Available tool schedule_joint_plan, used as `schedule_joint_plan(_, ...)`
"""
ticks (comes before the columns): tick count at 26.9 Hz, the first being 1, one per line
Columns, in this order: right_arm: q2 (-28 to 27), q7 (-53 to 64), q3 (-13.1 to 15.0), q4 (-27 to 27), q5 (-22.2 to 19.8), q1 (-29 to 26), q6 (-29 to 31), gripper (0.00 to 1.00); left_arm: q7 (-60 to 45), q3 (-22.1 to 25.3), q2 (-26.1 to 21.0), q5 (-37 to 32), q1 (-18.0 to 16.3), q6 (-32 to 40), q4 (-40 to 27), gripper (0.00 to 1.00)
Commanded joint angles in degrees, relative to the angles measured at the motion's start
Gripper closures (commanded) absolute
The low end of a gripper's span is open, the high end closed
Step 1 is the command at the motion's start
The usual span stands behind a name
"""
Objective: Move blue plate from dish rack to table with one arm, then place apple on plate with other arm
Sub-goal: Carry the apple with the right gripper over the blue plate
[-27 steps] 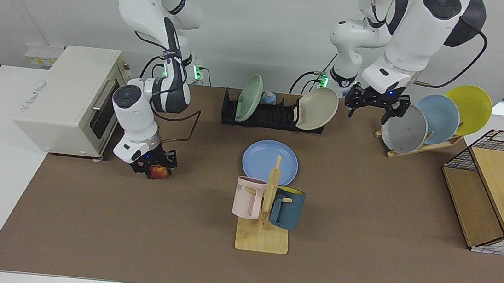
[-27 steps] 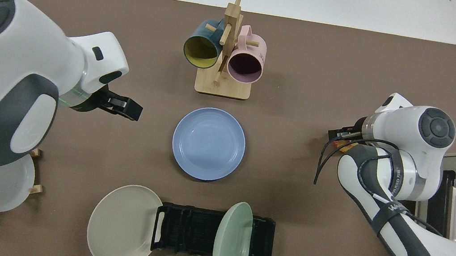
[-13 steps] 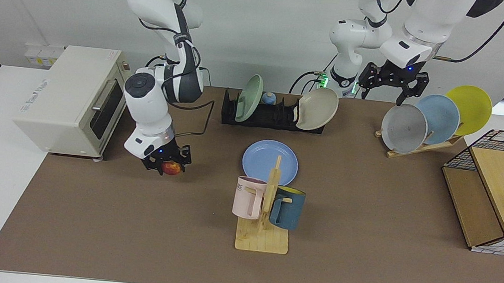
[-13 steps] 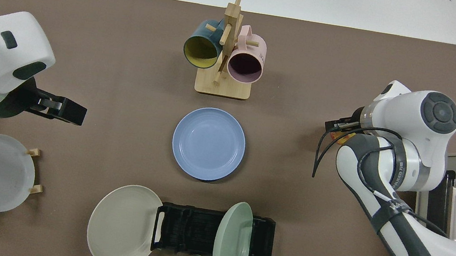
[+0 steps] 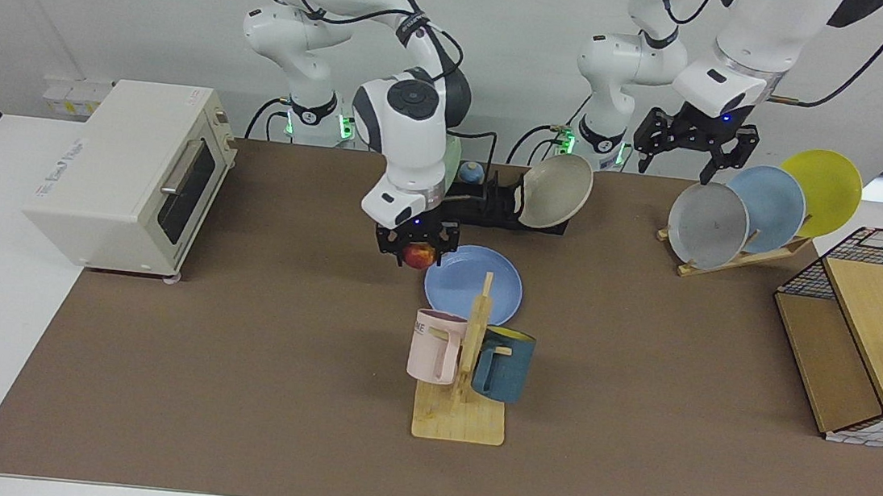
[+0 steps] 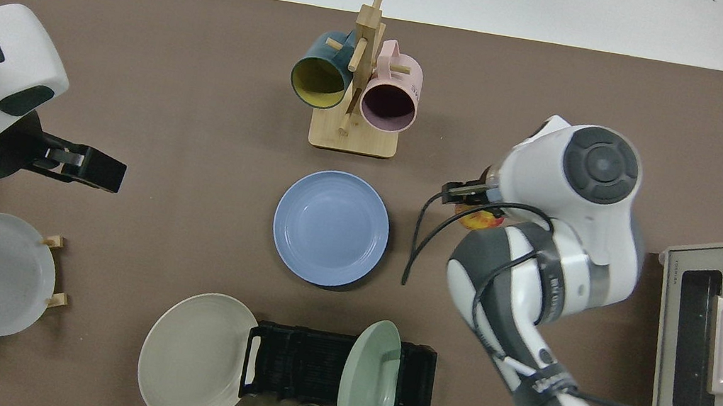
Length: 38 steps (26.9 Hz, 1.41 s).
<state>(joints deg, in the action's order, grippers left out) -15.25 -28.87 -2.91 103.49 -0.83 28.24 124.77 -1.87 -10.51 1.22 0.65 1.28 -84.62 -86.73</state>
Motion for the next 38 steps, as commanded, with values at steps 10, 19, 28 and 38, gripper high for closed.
schedule_joint_plan(10,-6.99,-16.04,0.36,-0.31,-1.45,8.32,10.05,1.00,0.37,0.66,-0.26,-0.56,1.00,1.04,1.47,0.00)
schedule_joint_plan(19,-9.89,-16.48,0.27,-0.22,-0.40,8.32,13.92,1.00,-0.24,0.66,0.27,-1.17,0.92,1.56,1.56,0.00)
schedule_joint_plan(28,-10.15,-16.92,0.27,0.22,-0.48,7.62,14.18,0.97,-0.24,0.66,0.45,-1.17,0.92,1.65,1.56,0.00)
schedule_joint_plan(38,-10.33,-16.92,0.27,0.48,-0.31,7.09,14.45,0.46,-0.24,0.75,0.45,-1.26,0.83,1.65,1.56,0.00)
